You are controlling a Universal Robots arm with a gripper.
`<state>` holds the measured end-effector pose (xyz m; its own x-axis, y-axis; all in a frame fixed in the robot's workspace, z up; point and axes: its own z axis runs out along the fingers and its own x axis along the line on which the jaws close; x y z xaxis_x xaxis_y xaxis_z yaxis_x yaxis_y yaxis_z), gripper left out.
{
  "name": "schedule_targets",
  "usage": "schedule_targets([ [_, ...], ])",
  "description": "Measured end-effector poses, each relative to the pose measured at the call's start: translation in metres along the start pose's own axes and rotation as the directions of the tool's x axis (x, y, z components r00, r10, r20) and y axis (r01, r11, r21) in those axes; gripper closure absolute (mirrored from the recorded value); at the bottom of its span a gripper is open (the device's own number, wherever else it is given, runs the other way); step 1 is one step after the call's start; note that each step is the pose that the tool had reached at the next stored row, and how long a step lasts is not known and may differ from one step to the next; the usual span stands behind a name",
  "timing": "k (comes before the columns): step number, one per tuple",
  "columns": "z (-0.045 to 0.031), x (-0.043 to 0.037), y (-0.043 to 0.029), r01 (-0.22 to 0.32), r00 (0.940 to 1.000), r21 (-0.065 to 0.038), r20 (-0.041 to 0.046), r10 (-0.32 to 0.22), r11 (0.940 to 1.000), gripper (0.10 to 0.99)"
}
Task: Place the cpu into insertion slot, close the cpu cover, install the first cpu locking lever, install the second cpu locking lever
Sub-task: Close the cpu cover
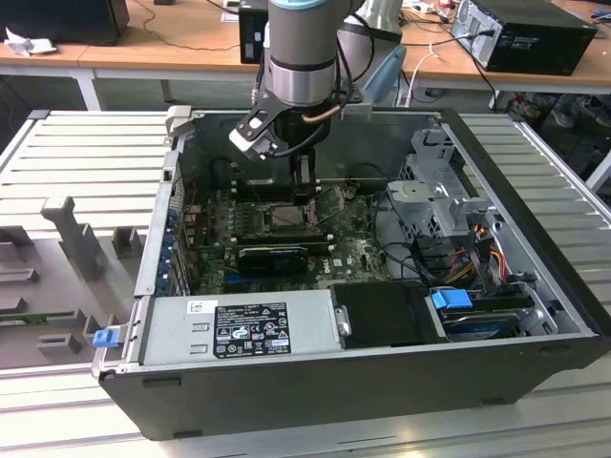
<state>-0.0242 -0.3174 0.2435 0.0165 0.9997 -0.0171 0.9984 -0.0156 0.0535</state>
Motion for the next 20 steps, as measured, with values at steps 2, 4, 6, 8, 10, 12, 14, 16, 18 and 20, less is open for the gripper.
schedule_targets([
  [2,-0.0178,-0.0003,0.0010,0.000,1.0000,0.000,0.0001,0.000,1.0000,0.980],
  [4,-0.0200,-0.0003,0.0027,0.000,1.0000,0.000,0.0000,0.000,1.0000,0.980],
  [6,-0.0193,-0.0001,0.0162,0.000,1.0000,0.002,0.0001,0.000,1.0000,0.980],
  [8,-0.0189,0.0000,0.0250,0.000,1.0000,0.003,0.0000,0.000,1.0000,0.980],
  [10,-0.0179,0.0004,0.0430,0.000,1.0000,0.004,0.0001,0.000,1.0000,0.980],
  [12,-0.0167,0.0007,0.0601,0.000,1.0000,0.005,0.0000,0.000,1.0000,0.980],
  [14,-0.0163,0.0009,0.0647,0.000,1.0000,0.005,0.0001,0.000,1.0000,0.980],
  [16,-0.0155,0.0010,0.0690,0.004,1.0000,0.006,0.0000,-0.004,1.0000,0.980],
  [18,-0.0136,0.0011,0.0724,0.018,0.9998,0.008,-0.0008,-0.018,0.9998,0.980],
  [20,-0.0113,0.0014,0.0746,0.031,0.9995,0.008,-0.0016,-0.031,0.9995,0.980],
])
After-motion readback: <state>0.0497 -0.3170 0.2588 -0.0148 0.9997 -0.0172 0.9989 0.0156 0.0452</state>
